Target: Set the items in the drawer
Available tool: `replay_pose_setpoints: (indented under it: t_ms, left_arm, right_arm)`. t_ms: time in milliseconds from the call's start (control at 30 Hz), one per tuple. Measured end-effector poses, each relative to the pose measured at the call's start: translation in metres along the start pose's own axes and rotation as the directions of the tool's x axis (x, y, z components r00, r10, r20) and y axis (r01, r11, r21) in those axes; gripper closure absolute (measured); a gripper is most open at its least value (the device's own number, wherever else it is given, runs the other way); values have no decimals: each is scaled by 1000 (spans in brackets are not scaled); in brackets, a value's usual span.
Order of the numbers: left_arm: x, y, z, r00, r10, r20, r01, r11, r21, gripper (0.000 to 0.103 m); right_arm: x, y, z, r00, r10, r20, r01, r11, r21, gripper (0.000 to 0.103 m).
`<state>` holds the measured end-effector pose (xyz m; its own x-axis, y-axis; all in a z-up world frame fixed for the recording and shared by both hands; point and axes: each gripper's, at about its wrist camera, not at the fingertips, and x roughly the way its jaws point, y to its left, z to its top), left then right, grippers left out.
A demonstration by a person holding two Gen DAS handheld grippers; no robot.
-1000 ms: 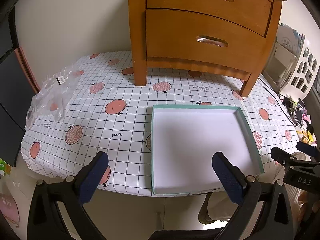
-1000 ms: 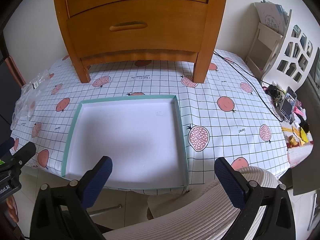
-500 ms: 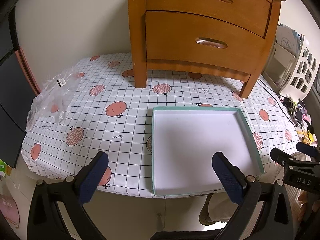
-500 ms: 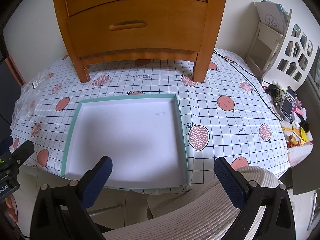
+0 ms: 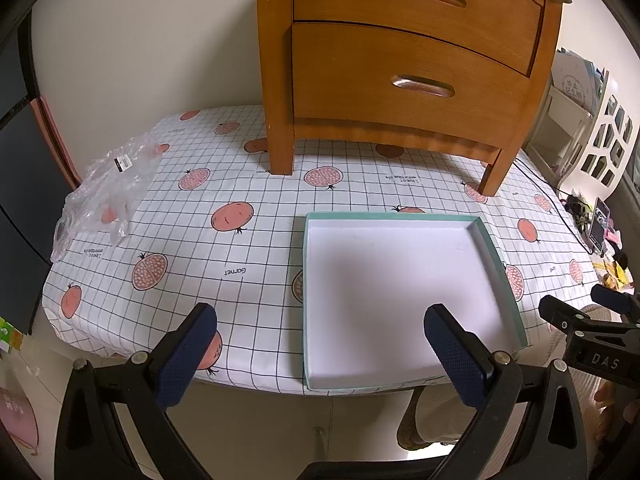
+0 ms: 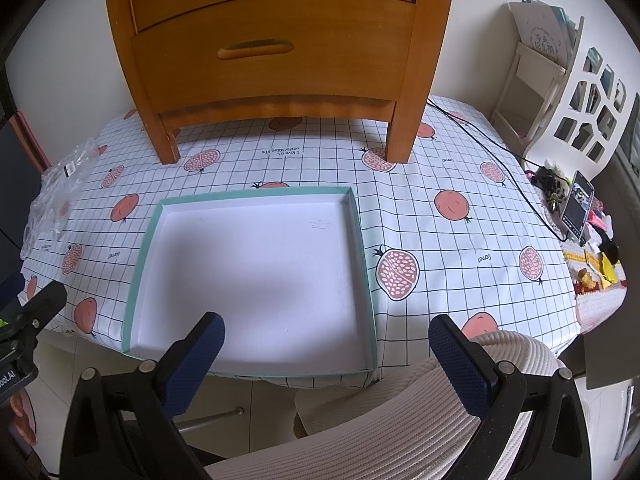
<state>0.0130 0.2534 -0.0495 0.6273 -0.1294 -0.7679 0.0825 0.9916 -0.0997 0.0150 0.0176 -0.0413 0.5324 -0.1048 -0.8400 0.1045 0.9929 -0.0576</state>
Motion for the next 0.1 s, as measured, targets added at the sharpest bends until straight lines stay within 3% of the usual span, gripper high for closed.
replay_pose_setpoints:
  t_ms: [100]
  left_arm:
    - [-1, -1, 0, 1000, 3, 10, -3, 1000, 1, 0]
  right_arm:
    - [0, 0, -2, 1000, 0, 0, 0, 1000, 1, 0]
